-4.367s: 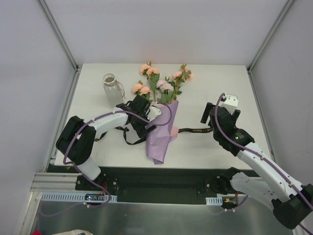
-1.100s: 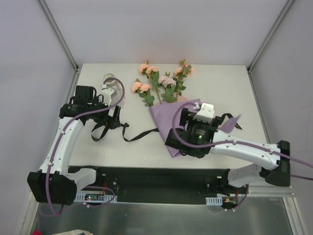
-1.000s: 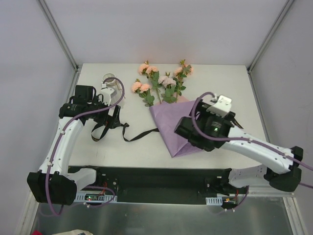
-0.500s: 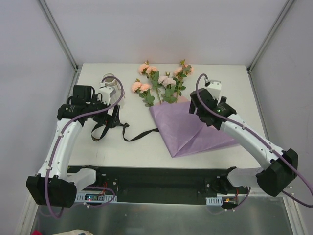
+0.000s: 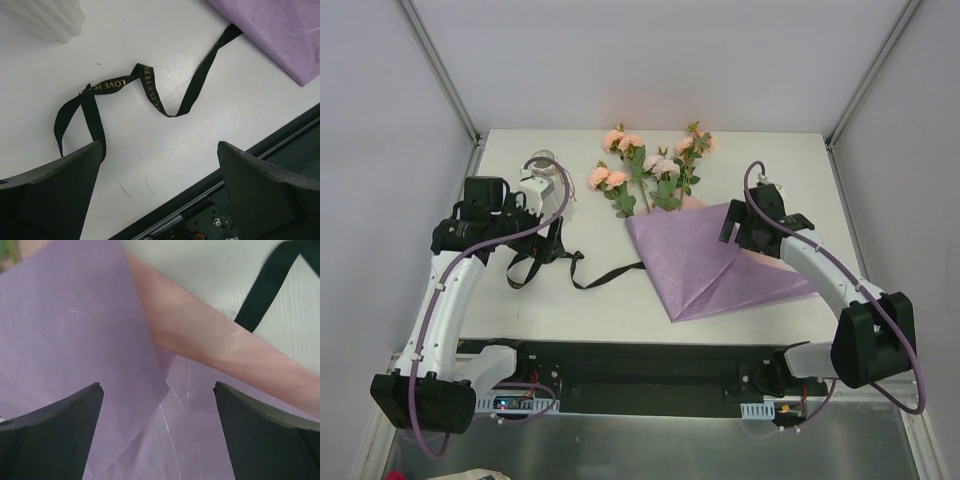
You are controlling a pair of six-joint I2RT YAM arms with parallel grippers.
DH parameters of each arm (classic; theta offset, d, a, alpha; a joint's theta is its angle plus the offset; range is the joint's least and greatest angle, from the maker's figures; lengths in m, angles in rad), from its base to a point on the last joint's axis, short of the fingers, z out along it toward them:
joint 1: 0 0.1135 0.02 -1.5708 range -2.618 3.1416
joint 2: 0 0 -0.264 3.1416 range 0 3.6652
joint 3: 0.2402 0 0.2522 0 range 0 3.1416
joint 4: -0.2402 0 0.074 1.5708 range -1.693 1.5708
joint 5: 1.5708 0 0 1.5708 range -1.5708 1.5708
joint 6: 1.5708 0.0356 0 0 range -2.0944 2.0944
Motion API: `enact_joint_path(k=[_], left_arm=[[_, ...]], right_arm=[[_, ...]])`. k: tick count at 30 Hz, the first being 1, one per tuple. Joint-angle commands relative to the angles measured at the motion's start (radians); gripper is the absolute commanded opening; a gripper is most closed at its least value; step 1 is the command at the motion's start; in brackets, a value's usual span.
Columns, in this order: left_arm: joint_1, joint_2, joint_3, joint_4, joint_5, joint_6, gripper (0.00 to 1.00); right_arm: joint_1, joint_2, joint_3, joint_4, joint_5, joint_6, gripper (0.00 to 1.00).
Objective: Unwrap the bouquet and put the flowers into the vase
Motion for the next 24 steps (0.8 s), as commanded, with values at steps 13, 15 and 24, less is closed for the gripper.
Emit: enact_joint_path(k=[13,15,24], left_arm=[[0.010,-0.023,0.043,-0.036,0.018,-0.006,0.99],[0.010,-0.025,0.046,-0.036,0.013,-0.009,0.99],[0.010,-0.023,0.066,-0.036,0.016,-0.029,0.99]], right_arm=[[-0.039,0.057,-0.157,0.249,-0.306,0.109,0.71],[-0.039,0.077,-0.155,0.298,-0.323,0.109,0.63],[0.096,-0.015,-0.099,0.352,-0.317,0.048,0.28]])
